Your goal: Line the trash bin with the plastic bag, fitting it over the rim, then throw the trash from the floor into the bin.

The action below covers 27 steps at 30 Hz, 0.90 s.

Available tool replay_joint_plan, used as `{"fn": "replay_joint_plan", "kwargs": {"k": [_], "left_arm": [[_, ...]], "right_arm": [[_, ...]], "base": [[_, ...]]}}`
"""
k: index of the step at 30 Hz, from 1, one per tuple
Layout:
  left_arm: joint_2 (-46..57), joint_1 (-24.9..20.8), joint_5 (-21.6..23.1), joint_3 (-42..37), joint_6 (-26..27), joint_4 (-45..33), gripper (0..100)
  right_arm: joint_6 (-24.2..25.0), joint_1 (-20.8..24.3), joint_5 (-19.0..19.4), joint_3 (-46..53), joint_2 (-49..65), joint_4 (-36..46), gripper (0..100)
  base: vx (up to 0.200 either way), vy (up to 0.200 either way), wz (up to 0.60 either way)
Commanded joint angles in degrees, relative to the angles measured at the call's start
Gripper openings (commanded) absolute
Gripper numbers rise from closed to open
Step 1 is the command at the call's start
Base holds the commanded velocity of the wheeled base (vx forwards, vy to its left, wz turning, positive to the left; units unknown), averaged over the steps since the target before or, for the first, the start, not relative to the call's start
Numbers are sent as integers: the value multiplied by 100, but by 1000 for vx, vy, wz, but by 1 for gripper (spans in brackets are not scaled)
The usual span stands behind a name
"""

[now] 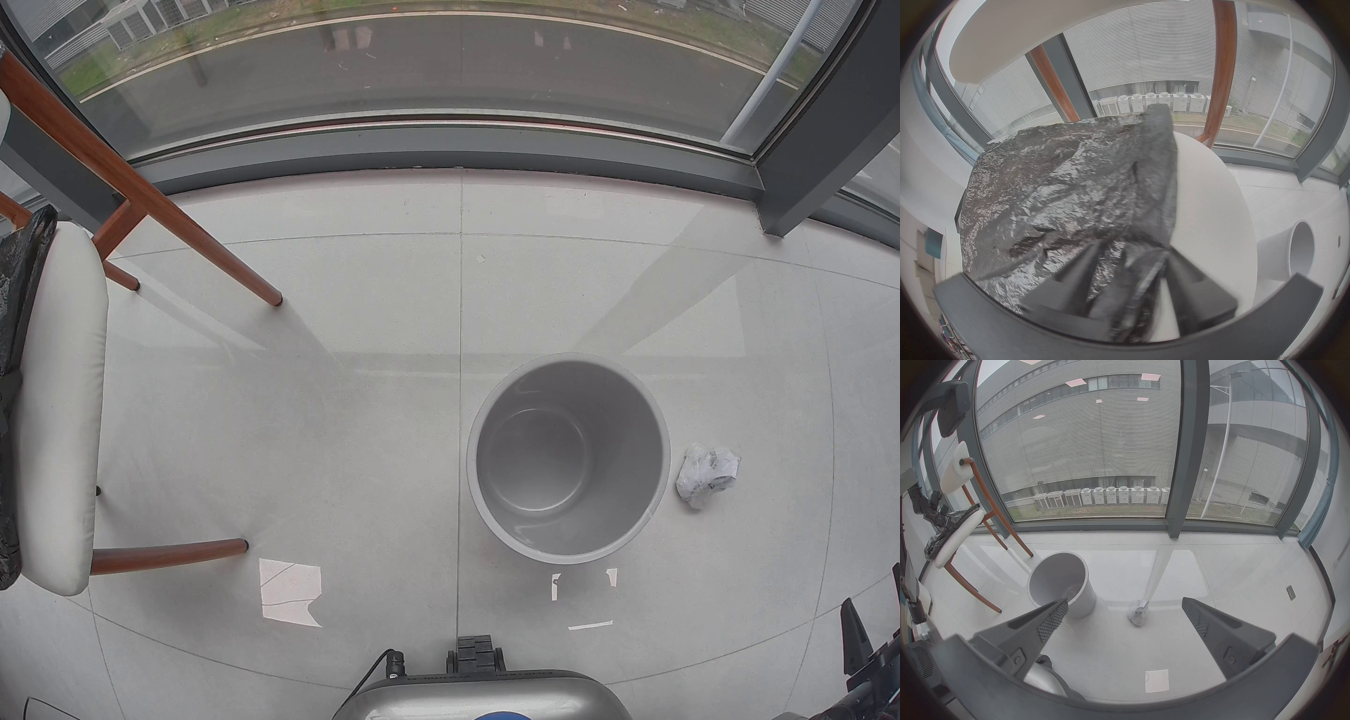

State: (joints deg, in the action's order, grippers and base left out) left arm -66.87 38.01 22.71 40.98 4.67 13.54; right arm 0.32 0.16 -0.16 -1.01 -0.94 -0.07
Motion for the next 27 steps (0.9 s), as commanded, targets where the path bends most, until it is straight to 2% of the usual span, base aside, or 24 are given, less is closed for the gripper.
{"fn": "replay_joint_plan", "kwargs": {"k": [1, 7, 9, 14, 15, 16, 19, 21, 27], "left_arm": [[-37, -13, 32, -99, -1, -10, 0], [112, -22, 550, -126, -80, -62, 0], [341, -154, 735, -99, -177, -159, 0], [1563, -936, 1288, 15, -818, -1302, 0], [1598, -953, 1297, 24, -845, -1354, 0], [2046, -1323, 1412, 76, -1029, -1899, 0], [2397, -1753, 1447, 76, -1029, -2268, 0], [2441, -1876, 1499, 76, -1021, -2277, 0], [2485, -1920, 3081, 129, -924, -2119, 0]], "right_arm": [[3, 2, -2, 92, 94, -1, 100], [3, 2, -2, 92, 94, -1, 100], [3, 2, -2, 92, 94, -1, 100], [3, 2, -2, 92, 94, -1, 100], [3, 2, -2, 92, 94, -1, 100], [3, 2, -2, 92, 94, -1, 100], [3, 2, -2, 92, 94, -1, 100], [3, 2, 7, 92, 94, 7, 100], [3, 2, -2, 92, 94, 7, 100]], "base": [[0, 0, 0], [0, 0, 0], [0, 0, 0], [0, 0, 0], [0, 0, 0], [0, 0, 0], [0, 0, 0], [0, 0, 0], [0, 0, 0]]}}
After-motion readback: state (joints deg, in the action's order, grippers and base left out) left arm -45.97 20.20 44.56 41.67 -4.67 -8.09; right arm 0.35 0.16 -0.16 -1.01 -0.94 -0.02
